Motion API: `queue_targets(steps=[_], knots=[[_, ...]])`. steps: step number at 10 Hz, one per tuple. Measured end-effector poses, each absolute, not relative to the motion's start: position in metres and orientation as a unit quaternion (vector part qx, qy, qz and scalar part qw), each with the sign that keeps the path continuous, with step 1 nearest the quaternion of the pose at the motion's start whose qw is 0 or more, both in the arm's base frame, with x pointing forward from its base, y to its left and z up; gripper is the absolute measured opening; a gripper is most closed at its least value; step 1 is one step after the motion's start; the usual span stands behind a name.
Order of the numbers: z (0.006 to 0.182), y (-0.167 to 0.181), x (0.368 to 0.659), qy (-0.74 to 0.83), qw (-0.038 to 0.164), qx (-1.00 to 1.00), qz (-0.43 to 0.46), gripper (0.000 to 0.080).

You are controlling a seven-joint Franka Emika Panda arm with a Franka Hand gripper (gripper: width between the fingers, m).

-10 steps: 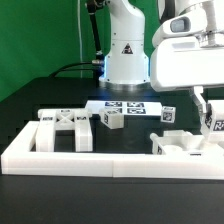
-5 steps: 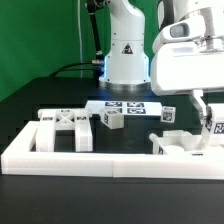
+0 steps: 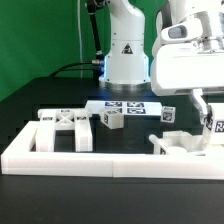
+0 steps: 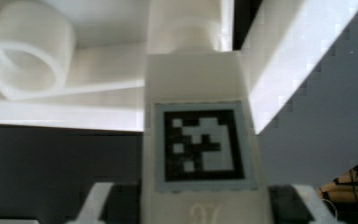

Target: Assemble chair

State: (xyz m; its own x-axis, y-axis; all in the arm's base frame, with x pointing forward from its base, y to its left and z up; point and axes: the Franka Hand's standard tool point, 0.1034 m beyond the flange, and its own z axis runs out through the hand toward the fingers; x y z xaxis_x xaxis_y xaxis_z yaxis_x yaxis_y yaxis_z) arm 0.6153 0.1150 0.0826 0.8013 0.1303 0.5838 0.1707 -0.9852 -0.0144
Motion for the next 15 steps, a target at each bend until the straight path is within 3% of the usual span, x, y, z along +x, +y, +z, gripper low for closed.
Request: queue_targets(steps=[3, 4, 5, 9, 13, 15], knots=[[0.08, 0.115, 0.614, -0.081, 0.033, -0.952, -0.294, 0.0291], [0.08, 0.115, 0.614, -0.081, 0.033, -0.952, -0.294, 0.0485], [0.08, 0.115, 0.614, -0.082, 0.033, -0.952, -0.294, 0.061], [0.08, 0.108, 0.615, -0.089, 0.028, -0.952, -0.293, 0.0647], [0.096, 0.103, 0.62, -0.095, 0.025, -0.954, -0.283, 0.0648], [0.094, 0.105, 0.619, -0.097, 0.026, -0.956, -0.276, 0.0648]])
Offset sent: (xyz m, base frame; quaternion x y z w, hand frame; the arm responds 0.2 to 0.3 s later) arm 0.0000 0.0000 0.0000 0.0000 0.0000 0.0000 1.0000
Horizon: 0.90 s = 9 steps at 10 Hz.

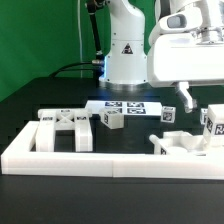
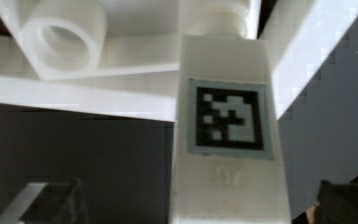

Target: Assemble chair

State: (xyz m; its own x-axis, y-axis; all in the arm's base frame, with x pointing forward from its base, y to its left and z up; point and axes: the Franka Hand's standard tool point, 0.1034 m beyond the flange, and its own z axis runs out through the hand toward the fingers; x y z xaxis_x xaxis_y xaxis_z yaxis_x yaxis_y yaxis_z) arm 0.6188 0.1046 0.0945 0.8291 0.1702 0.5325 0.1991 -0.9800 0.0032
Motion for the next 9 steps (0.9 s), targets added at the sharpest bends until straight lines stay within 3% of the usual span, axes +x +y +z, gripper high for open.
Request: queue_targets(steps=[2, 5, 9], knots=[[0.084, 0.105, 0.615, -0.099, 0.03, -0.97, -0.222, 0.0648], [0.079, 0.11, 0.626, -0.102, 0.041, -0.987, -0.113, 0.0648], [0.079, 0.111, 0.616, -0.11, 0.052, -0.992, 0.032, 0.0648]])
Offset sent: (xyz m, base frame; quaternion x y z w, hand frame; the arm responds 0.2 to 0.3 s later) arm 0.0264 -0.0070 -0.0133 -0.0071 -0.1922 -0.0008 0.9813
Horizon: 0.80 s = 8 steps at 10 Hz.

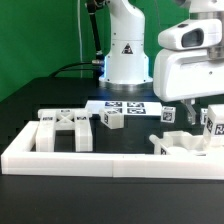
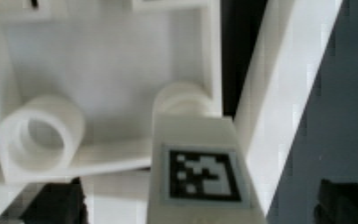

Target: Assemble chair

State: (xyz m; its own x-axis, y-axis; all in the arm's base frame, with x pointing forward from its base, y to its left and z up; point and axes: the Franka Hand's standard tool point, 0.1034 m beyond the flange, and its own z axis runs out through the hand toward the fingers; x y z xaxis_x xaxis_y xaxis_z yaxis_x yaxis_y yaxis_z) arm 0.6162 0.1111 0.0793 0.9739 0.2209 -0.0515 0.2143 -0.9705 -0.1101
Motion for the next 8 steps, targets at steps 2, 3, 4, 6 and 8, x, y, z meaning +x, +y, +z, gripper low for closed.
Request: queue_targets(steps=[2, 3, 4, 6, 8], knots=[[0.0832, 0.1106, 0.6215, -0.109, 0.053, -0.992, 0.038, 0.0648], [0.0832, 0.1108, 0.6215, -0.11, 0.053, -0.992, 0.038, 0.0648], [0.0837, 0.11, 0.6226, -0.11, 0.053, -0.992, 0.037, 0.0648], [0.0855, 0.1092, 0.625, -0.113, 0.053, -0.992, 0.034, 0.0533], [0.0852, 0.1093, 0.6249, -0.113, 0.053, -0.992, 0.034, 0.0372]])
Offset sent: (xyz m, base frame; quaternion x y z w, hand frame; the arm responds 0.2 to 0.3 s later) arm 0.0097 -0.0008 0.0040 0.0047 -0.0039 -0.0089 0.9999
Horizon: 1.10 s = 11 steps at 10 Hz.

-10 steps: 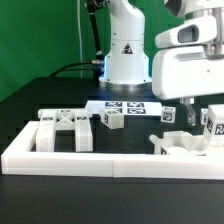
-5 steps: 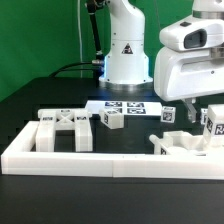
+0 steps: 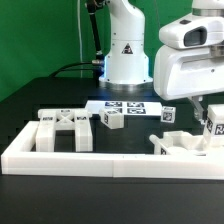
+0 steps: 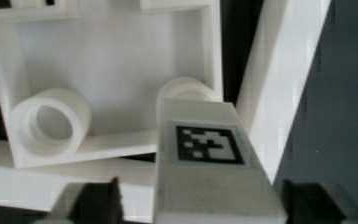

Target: Assemble chair

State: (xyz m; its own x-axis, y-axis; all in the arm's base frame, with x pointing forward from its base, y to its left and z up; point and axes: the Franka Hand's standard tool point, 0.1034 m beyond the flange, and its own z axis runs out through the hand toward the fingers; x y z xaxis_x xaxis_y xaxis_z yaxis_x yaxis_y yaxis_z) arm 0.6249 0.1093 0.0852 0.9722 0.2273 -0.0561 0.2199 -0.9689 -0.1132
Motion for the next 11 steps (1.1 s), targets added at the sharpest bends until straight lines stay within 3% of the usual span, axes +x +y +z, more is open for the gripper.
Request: queue_targets(steps=[1, 2, 5, 11], knots=[[0.085, 0.109, 0.625, -0.113, 0.053, -0.992, 0.034, 0.0372], [0.085, 0.109, 0.625, -0.107, 0.053, -0.992, 0.035, 0.029], [0.085, 0.109, 0.625, -0.081, 0.053, -0.995, 0.035, 0.029], [0.085, 0.12, 0.623, 0.21, 0.052, -0.976, 0.007, 0.0291]])
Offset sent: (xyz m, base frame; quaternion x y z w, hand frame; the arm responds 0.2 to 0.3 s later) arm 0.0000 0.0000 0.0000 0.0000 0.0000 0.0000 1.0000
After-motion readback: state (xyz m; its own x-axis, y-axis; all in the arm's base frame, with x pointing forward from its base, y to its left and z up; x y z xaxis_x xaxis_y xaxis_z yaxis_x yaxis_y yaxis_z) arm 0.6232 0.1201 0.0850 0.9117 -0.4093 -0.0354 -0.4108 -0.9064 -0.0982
